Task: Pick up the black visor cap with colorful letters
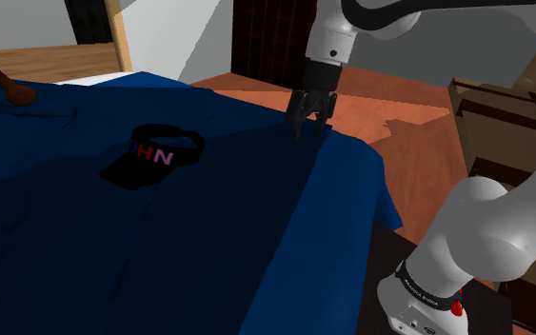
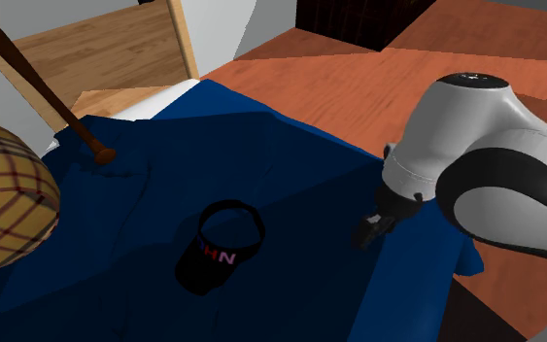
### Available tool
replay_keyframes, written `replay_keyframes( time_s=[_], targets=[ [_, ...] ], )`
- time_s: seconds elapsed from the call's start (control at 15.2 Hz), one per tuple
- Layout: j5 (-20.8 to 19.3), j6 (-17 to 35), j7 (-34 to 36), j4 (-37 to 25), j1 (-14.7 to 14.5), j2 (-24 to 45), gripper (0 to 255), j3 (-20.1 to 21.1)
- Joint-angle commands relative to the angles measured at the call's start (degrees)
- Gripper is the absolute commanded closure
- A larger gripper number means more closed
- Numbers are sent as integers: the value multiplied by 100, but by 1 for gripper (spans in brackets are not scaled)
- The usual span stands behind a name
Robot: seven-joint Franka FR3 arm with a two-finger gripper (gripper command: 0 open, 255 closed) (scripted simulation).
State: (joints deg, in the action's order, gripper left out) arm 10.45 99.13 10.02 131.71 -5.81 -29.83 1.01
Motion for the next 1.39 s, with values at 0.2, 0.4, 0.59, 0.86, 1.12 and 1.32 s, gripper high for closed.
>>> replay_keyframes(
  time_s=[0.2, 0.4, 0.59, 0.86, 1.12, 1.32],
  targets=[
    [383, 397, 163, -614, -216, 849, 0, 194],
    [576, 598, 248, -1020, -328, 1353, 0, 304],
    [742, 760, 333, -1481, -433, 1863, 0, 409],
    [918, 913, 454, -2184, -562, 2556, 0, 542],
    [1039, 990, 594, -2999, -685, 3273, 0, 668],
    [1092, 994, 717, -3700, -780, 3836, 0, 758]
  ],
)
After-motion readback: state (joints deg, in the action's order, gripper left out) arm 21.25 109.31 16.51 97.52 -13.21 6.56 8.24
